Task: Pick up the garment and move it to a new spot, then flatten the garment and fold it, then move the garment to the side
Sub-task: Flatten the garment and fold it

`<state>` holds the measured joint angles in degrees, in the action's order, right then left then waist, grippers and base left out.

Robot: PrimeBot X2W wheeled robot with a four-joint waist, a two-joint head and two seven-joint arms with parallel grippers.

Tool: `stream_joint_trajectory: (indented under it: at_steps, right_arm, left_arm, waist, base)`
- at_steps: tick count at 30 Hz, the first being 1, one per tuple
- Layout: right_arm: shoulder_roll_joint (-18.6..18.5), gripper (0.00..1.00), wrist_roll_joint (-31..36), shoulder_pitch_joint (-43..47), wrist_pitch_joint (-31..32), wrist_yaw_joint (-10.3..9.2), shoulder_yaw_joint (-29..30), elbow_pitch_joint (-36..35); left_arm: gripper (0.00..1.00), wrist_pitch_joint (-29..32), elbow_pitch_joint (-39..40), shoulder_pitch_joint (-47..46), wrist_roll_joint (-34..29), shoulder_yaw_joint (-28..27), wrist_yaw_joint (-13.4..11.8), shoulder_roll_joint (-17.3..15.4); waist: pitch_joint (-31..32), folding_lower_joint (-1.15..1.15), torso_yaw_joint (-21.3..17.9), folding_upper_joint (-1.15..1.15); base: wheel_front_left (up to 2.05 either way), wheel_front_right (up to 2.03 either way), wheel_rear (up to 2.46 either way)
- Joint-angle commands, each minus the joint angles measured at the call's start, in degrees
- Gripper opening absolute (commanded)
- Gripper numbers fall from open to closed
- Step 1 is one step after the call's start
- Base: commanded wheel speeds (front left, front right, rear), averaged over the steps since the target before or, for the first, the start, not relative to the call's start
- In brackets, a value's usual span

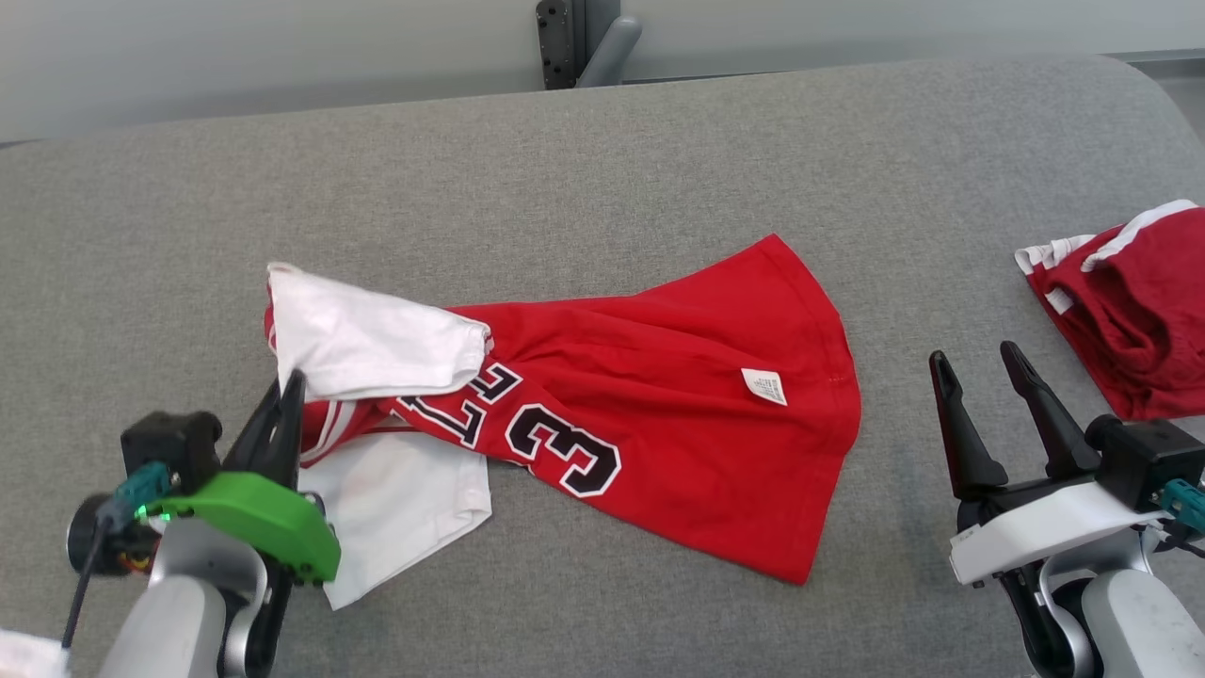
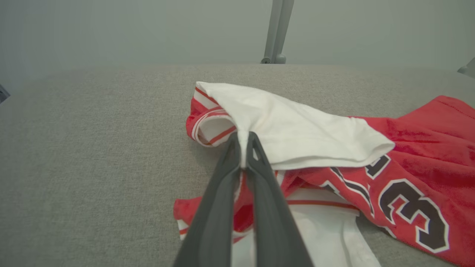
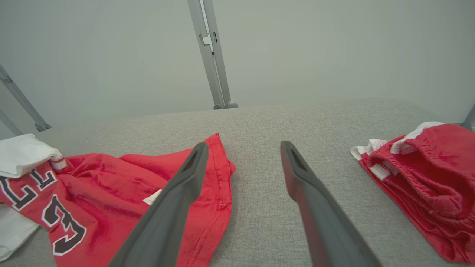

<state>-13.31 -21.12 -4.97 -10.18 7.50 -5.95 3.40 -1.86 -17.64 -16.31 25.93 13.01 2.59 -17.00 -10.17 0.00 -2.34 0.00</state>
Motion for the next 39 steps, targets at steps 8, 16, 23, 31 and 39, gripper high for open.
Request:
stream_joint_trajectory:
  at_steps: [8, 16, 23, 31, 39]
  right_arm:
    - [0.3, 1.0, -0.55, 0.97, 0.32, -0.02, 1.7, -0.66]
    - [-0.1, 1.0, 0.08, 0.59, 0.76, -0.02, 2.03, -0.69]
    - [-0.2, 1.0, 1.29, 1.75, 1.13, -0.02, 2.81, -1.29]
    - [-0.48, 1.0, 2.42, 2.61, 2.0, -0.02, 2.38, -1.85]
    - [-0.25, 1.0, 2.77, 4.07, 2.99, -0.02, 1.33, -1.67]
  left_arm:
    - [0.0, 0.13, 6.78, 11.84, 3.68, -1.43, -3.45, 1.82]
    - [1.0, -6.27, 3.17, 11.8, 2.84, -1.85, -4.66, 4.25]
    - [1.0, -11.9, 6.13, 11.35, -0.35, -3.3, -7.44, 4.13]
    - [1.0, -12.81, 9.32, 10.2, -3.39, -3.54, -8.2, 2.7]
    - [1.0, -12.01, 11.14, 12.64, -4.66, -2.51, -8.34, 1.31]
  waist:
    - [-0.47, 0.0, 1.25, 0.0]
    - [0.37, 0.0, 1.29, 0.0]
    - [2.62, 0.0, 1.53, 0.0]
    - [4.34, 0.0, 2.12, 0.0]
    - [6.87, 0.0, 2.7, 0.0]
  base:
    - [0.0, 0.0, 0.0]
    - [0.0, 0.0, 0.0]
    - [0.0, 0.0, 0.0]
    - [0.0, 0.0, 0.0]
    - [0.0, 0.0, 0.0]
